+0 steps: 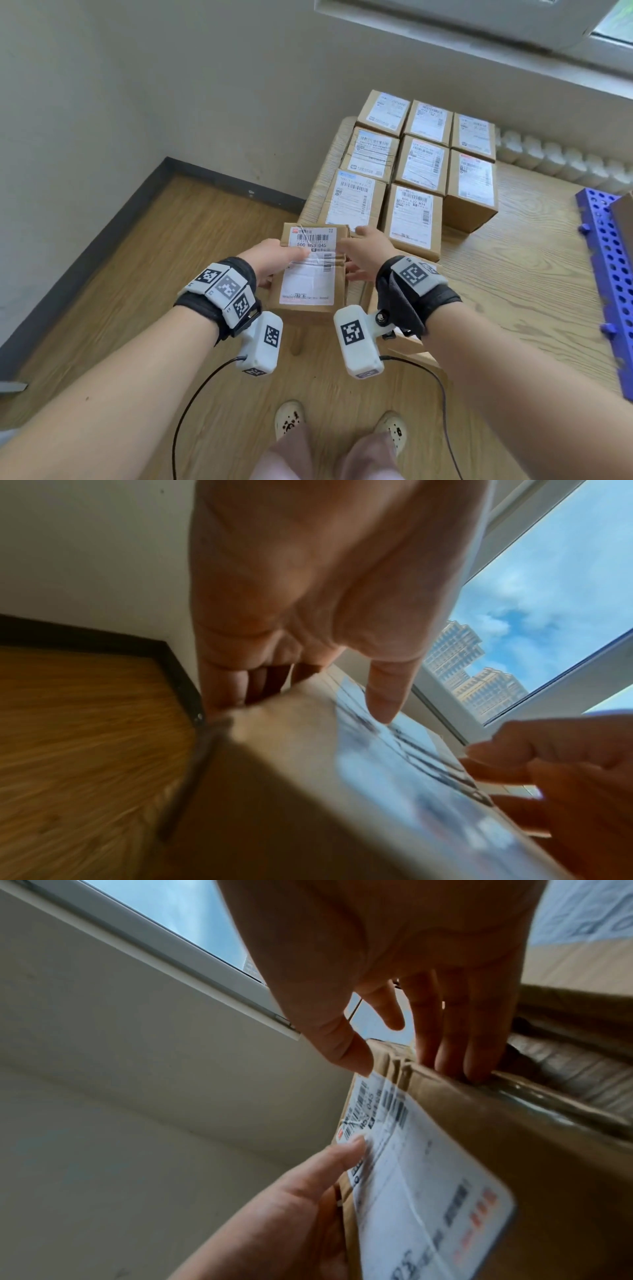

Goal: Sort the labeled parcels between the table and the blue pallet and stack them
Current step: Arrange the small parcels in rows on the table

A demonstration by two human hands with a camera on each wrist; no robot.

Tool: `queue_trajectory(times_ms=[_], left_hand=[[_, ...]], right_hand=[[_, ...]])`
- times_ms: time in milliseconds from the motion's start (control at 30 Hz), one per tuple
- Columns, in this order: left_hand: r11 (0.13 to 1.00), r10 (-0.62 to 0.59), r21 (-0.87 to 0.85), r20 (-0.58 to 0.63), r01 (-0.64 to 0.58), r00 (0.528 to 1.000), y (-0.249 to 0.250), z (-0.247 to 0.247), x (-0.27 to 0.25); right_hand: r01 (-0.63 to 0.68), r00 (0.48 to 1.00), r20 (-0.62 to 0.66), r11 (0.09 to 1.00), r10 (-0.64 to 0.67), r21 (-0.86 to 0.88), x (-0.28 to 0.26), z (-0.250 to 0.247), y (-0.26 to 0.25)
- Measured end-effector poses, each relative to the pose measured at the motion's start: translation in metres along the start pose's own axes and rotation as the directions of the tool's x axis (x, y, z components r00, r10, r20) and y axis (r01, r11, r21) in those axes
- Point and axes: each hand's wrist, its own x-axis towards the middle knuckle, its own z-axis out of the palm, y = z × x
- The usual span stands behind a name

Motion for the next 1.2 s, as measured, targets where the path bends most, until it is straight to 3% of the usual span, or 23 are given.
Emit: queue_trajectory(times_ms=[133, 333, 567, 800, 1200], left_hand=[[0.999, 0.034, 0.014, -0.036, -0.034, 0.999, 0.007, -0.013, -0.019], [0.987, 0.160, -0.010, -0.081, -0.162, 0.984, 0.042, -0.021, -0.039], [0.948, 0.310, -0.036, -0.111, -0.316, 0.944, 0.090, 0.008, -0.060], [0.887, 0.461, 0.015, -0.071, -0.462, 0.884, 0.141, 0.089, -0.085], [0.775, 0.630, 0.058, -0.002, -0.629, 0.776, 0.210, 0.304, -0.149]], right_hand=[[0.056, 0.998, -0.031, 0.996, -0.054, 0.071, -0.013, -0.008, -0.012], [0.247, 0.961, -0.172, 0.954, -0.218, 0.172, -0.025, -0.032, -0.027], [0.334, 0.931, -0.254, 0.892, -0.262, 0.303, -0.044, -0.080, -0.019], [0.394, 0.885, -0.403, 0.837, -0.234, 0.379, -0.077, -0.156, 0.021], [0.574, 0.753, -0.606, 0.705, -0.256, 0.416, -0.162, -0.327, 0.153]])
